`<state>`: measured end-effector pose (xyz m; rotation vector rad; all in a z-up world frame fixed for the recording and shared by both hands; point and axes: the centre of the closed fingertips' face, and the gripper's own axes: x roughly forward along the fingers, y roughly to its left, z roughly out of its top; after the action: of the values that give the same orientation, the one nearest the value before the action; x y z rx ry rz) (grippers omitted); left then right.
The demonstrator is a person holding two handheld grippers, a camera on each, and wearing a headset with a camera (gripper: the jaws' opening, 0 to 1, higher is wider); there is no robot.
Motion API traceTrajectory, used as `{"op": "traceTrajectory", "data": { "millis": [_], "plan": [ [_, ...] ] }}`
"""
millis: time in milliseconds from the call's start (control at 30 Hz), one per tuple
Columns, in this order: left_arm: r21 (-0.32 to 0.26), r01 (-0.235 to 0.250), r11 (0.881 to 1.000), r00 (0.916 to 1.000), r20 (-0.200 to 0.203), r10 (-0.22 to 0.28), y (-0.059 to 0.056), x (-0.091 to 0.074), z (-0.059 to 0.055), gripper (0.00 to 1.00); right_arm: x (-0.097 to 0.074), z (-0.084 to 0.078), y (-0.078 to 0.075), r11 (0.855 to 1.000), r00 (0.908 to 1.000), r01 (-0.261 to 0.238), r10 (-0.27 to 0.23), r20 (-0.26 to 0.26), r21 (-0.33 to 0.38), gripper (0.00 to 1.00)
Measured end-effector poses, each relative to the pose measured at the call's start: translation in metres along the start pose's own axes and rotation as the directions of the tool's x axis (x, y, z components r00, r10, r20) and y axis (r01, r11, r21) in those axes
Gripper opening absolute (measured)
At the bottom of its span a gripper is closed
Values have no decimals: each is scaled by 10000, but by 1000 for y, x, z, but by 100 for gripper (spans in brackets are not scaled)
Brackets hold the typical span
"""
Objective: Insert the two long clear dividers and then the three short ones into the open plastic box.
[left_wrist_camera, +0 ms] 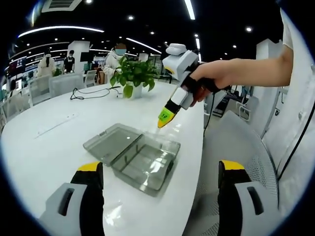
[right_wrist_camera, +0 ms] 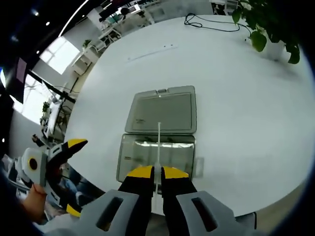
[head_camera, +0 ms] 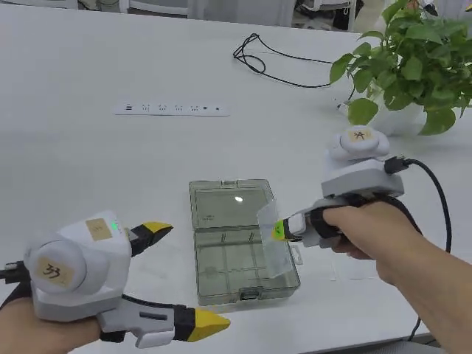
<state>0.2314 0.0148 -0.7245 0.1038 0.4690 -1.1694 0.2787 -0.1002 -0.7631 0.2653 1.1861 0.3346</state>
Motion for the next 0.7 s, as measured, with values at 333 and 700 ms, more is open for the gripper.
{"op": "traceTrajectory", "data": {
  "millis": [333, 700],
  "plan": [
    [-103, 225, 9997, 9997, 63, -224, 1, 3, -3, 99, 13, -9, -4, 9986, 9989, 269, -252, -384, 447, 7],
    [-293, 284, 9992, 9995, 124, -280, -1, 6, -4, 97, 25, -12, -11, 9982, 9966, 468, -441, -695, 382, 7]
  ]
}}
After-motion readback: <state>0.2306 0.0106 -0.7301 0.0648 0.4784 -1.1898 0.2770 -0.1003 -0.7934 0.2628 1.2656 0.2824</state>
